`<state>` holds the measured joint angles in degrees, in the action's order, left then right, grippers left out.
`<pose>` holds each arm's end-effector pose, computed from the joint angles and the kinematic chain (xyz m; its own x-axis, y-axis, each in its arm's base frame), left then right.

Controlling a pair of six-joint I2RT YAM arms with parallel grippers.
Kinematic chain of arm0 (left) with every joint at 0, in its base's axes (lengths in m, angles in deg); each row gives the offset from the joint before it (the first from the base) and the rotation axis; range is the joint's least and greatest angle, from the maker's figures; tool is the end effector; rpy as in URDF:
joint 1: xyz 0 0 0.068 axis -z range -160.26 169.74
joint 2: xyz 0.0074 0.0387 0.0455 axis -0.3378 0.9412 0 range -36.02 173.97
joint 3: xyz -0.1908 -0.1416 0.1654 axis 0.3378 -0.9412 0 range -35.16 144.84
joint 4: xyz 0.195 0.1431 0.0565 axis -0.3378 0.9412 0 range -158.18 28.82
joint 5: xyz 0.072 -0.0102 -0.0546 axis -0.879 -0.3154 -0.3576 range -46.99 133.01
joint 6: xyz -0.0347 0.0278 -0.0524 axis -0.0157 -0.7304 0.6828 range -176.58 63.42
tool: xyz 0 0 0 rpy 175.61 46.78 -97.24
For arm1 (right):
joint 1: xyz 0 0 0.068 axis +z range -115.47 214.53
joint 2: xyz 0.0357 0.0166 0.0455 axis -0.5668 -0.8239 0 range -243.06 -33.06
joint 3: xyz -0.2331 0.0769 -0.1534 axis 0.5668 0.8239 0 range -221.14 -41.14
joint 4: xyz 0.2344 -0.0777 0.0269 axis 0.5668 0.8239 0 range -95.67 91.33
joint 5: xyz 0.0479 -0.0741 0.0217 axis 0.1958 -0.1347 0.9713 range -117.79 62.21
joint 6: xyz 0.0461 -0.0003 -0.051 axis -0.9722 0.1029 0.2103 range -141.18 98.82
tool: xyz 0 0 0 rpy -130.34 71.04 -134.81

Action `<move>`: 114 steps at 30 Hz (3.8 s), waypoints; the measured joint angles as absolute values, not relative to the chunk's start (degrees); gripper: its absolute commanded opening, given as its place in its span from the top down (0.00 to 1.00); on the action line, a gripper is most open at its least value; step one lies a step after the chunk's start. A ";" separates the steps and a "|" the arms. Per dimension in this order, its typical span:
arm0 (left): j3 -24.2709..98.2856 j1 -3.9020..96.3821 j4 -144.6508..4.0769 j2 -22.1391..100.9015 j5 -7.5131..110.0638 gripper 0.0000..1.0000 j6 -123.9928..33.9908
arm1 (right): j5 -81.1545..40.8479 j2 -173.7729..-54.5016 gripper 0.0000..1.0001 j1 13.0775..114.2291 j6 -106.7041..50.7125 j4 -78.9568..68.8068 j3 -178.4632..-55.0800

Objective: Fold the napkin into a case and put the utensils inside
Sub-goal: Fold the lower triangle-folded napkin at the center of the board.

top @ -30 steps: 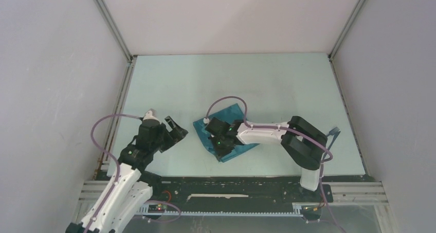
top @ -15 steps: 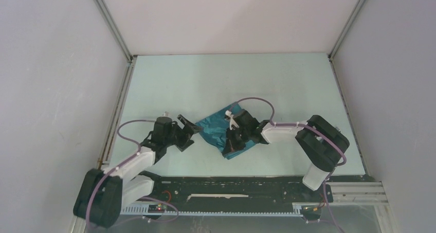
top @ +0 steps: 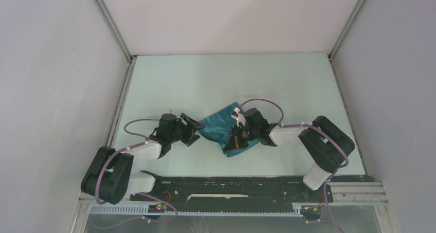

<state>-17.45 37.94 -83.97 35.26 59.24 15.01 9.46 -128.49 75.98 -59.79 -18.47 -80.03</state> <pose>0.2003 -0.0822 0.1516 -0.6674 -0.7396 -0.0872 -0.3914 0.4479 -0.8039 0.2096 0.2301 0.1520 -0.9383 -0.1661 -0.3034 -0.3446 0.5255 0.7779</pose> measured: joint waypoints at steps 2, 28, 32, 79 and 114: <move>-17.08 38.59 -84.37 36.42 59.22 0.25 15.45 | 9.96 -128.49 1.00 75.50 -60.45 -19.28 -79.53; -2.41 46.13 -75.04 41.29 51.11 0.93 12.59 | 12.21 -126.64 1.00 71.15 -62.68 -19.19 -76.62; 2.27 47.88 -73.35 46.61 50.76 0.94 11.25 | 12.15 -126.66 1.00 70.03 -62.50 -17.03 -76.62; 23.86 52.84 -66.73 68.68 51.33 1.00 7.38 | 8.63 -126.46 1.00 63.21 -55.40 -6.71 -77.41; 23.91 52.71 -68.13 71.72 50.87 1.00 7.47 | 2.03 -122.70 0.45 61.31 -48.58 10.36 -83.35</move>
